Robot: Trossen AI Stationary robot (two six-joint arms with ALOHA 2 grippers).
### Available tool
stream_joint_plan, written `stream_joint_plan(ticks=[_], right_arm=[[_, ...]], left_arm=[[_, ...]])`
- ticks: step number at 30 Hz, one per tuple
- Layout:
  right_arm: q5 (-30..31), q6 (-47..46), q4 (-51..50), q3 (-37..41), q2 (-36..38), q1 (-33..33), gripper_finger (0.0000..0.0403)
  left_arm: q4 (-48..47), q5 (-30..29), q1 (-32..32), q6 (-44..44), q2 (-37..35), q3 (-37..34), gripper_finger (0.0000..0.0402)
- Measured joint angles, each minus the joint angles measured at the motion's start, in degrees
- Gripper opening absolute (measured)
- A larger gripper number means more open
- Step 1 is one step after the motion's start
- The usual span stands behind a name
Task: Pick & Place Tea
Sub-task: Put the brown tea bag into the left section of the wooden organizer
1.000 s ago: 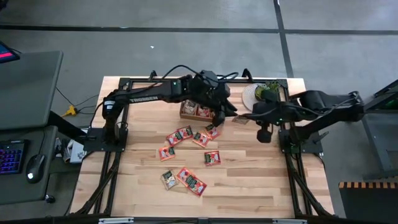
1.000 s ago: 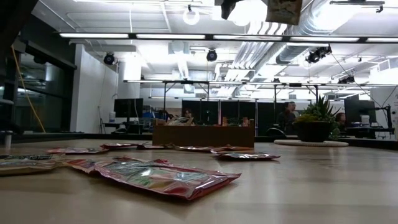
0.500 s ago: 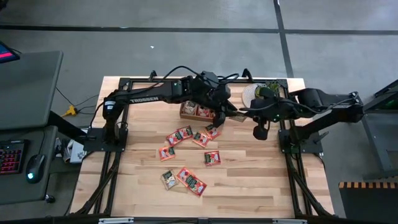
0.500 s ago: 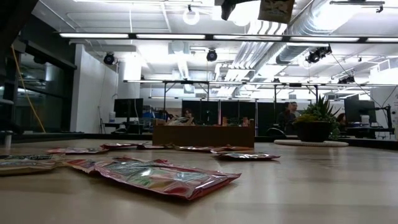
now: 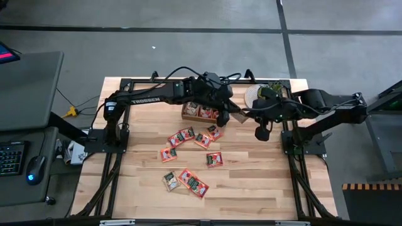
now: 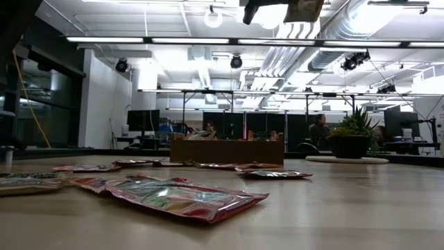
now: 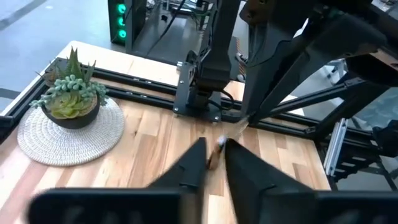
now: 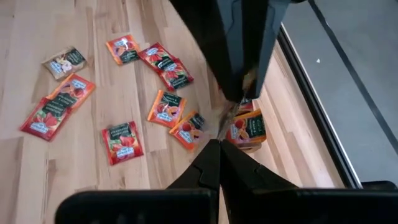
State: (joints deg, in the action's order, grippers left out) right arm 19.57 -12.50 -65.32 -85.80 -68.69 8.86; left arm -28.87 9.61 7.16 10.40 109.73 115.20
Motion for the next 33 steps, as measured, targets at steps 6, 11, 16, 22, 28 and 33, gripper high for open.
stream_joint_plan(ticks=[6, 11, 16, 22, 28, 33], right_arm=[[-0.04, 0.98, -0.02, 0.02, 0.0, 0.0, 0.0], [-0.22, 0.99, 0.0, 0.02, 0.0, 0.0, 0.0], [1.4, -1.23, 0.05, 0.02, 0.69, -0.02, 0.001], [3.52, -3.43, 0.07, 0.02, 5.1, 0.02, 0.0062], [4.1, -6.95, 0.02, 0.02, 11.02, 0.02, 0.0135], [3.96, -10.19, -1.91, 0.02, 15.18, 0.13, 0.018]], left_arm=[[-0.02, 0.21, -0.02, 0.05, 0.0, 0.0, 0.0005], [-0.02, -0.48, -0.04, 0.01, 0.02, 0.0, 0.0001], [0.07, -4.62, -0.15, 0.34, 0.04, 0.04, 0.0], [-0.79, -8.39, -0.04, 0.42, 0.04, 0.04, 0.0], [-2.93, -11.2, -0.04, 0.76, 0.04, 0.04, 0.0], [-7.44, -16.66, 0.02, -0.07, 0.04, 0.04, 0.0]])
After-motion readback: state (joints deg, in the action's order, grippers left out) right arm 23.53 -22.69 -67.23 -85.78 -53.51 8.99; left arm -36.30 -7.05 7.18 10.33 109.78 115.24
